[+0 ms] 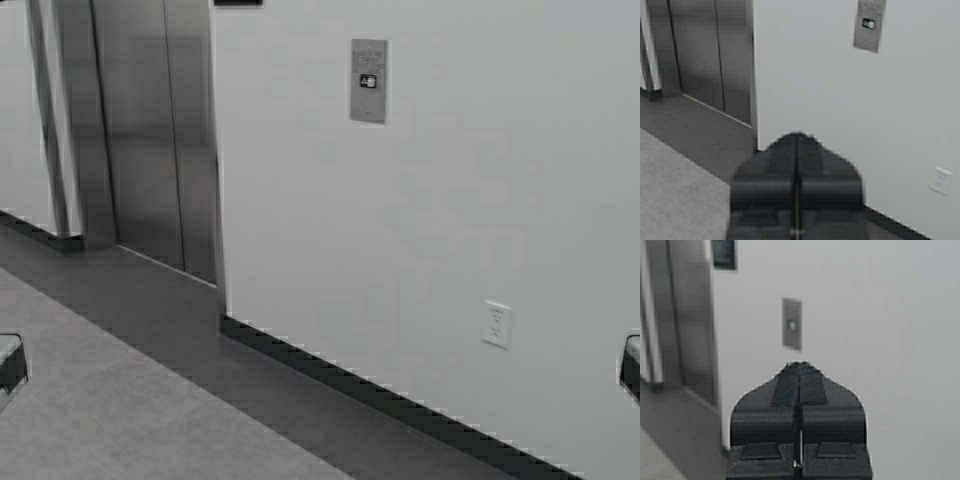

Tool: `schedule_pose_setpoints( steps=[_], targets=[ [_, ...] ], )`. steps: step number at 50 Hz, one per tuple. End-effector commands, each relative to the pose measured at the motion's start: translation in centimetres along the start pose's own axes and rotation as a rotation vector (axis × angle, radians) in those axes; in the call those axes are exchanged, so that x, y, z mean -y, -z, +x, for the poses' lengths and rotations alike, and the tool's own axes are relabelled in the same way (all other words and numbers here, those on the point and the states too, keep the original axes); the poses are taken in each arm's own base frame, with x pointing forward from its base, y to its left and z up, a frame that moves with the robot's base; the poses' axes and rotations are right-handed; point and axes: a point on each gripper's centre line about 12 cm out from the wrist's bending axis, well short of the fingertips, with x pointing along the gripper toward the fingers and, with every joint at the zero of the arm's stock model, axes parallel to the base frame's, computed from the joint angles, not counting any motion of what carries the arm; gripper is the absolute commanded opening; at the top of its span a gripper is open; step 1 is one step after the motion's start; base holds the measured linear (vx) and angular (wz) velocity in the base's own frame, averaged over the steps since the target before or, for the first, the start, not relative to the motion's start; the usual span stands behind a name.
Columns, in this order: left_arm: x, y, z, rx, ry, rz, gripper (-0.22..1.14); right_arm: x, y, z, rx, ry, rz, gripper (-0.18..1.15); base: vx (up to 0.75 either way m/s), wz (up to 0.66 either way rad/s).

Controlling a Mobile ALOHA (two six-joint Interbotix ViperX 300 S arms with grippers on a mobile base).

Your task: Navigate to elevator, push the call button, then enter the elevator

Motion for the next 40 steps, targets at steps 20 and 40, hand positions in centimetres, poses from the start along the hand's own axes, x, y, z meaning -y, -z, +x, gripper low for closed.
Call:
schedule_pose_setpoints(
  steps=[20, 40],
  targets=[
    [0.1, -0.6, -0.1, 0.029, 0.007, 0.008, 0.03, 0.0, -1.8, 0.3, 0.054, -0.001, -0.003, 0.05, 0.55, 0.11],
    [0.7, -0.4, -0.3, 0.023, 0.030, 0.008, 0.03, 0.0, -1.5, 1.0, 0.021, -0.007, -0.016, 0.05, 0.51, -0.03]
  ],
)
